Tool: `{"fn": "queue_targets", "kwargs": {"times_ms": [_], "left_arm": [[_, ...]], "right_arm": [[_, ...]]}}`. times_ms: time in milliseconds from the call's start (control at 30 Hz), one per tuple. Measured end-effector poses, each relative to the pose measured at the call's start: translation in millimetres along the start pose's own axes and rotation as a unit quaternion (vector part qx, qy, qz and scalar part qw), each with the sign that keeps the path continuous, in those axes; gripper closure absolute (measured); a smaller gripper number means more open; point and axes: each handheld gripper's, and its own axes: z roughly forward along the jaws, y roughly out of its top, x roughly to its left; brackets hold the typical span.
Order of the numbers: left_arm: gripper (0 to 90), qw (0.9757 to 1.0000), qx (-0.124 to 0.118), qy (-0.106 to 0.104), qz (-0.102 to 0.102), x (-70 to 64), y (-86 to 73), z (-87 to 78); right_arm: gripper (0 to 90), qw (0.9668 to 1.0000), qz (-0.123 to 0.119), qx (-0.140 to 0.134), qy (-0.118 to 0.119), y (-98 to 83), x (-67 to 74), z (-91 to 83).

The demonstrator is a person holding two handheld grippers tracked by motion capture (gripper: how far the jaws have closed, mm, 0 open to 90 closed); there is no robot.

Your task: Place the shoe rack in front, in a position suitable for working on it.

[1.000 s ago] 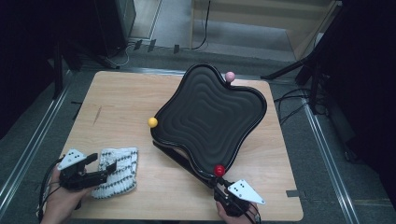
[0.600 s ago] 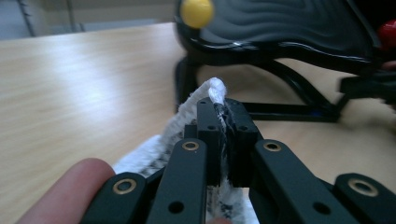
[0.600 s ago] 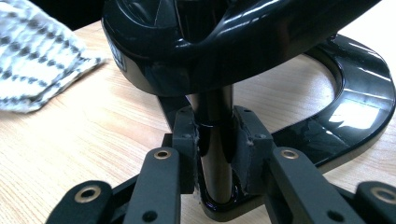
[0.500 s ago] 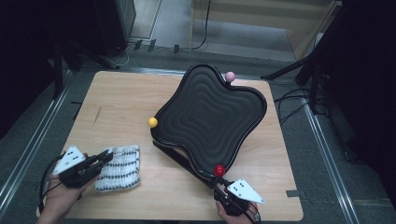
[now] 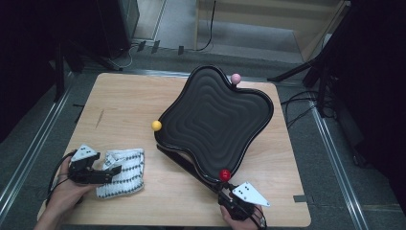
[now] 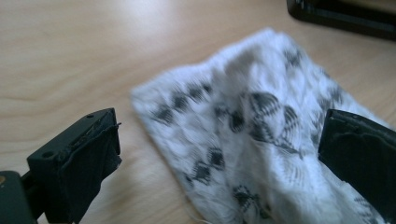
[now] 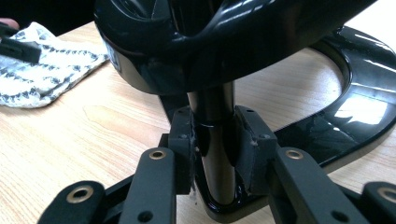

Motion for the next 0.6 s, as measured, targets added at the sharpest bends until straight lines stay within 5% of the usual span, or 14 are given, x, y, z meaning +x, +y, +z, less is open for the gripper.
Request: {"fn": "queue_targets", "kwargs": {"times_ms": [33, 67, 100, 167, 233, 300, 333, 400, 467, 533, 600], "left_arm": [[0.0, 0.9995, 0.025, -0.013, 0.012, -3.3, -1.3, 6.0], [0.0, 0.9995, 0.025, -0.013, 0.012, -3.3, -1.3, 6.0], [4.2, 0.9987, 0.028, 0.005, 0.041, -9.3, -5.3, 8.0], [26.9, 0.9987, 0.022, 0.019, 0.042, -13.2, -4.6, 4.5], [59.3, 0.9970, -0.009, 0.037, 0.067, -19.6, -8.4, 1.4], [76.0, 0.9957, -0.046, 0.038, 0.071, -26.4, -8.0, -4.1], [78.5, 0.9957, -0.046, 0.038, 0.071, -26.4, -8.0, -4.1], [80.2, 0.9923, -0.103, 0.035, 0.059, -33.2, -4.6, -12.6], [80.1, 0.9899, -0.131, 0.037, 0.039, -40.9, -0.6, -16.8], [75.9, 0.9931, -0.111, 0.024, 0.027, -45.3, -0.7, -11.1], [62.5, 0.9955, -0.079, 0.021, 0.046, -47.5, -6.6, -0.8]], "right_arm": [[68.9, 1.0000, -0.003, 0.001, 0.000, 0.3, 0.2, 1.1], [68.7, 1.0000, -0.003, 0.001, -0.001, 0.4, 0.5, 1.9], [68.7, 1.0000, -0.004, 0.001, -0.001, 0.6, 0.6, 2.8], [68.8, 1.0000, -0.005, 0.002, 0.000, 1.1, 0.3, 4.4], [69.1, 1.0000, -0.004, 0.003, 0.001, 1.6, 0.3, 5.0], [69.3, 1.0000, -0.004, 0.003, 0.001, 1.6, 0.2, 5.0], [69.3, 1.0000, -0.004, 0.003, 0.001, 1.6, 0.2, 5.0], [69.7, 1.0000, -0.003, 0.003, 0.002, 1.5, -0.4, 4.3], [69.7, 1.0000, -0.003, 0.004, 0.002, 1.5, -0.4, 4.1], [69.5, 1.0000, -0.002, 0.003, 0.002, 1.6, -0.2, 4.3], [69.3, 1.0000, -0.001, 0.003, 0.004, 1.8, -0.3, 4.6]]}}
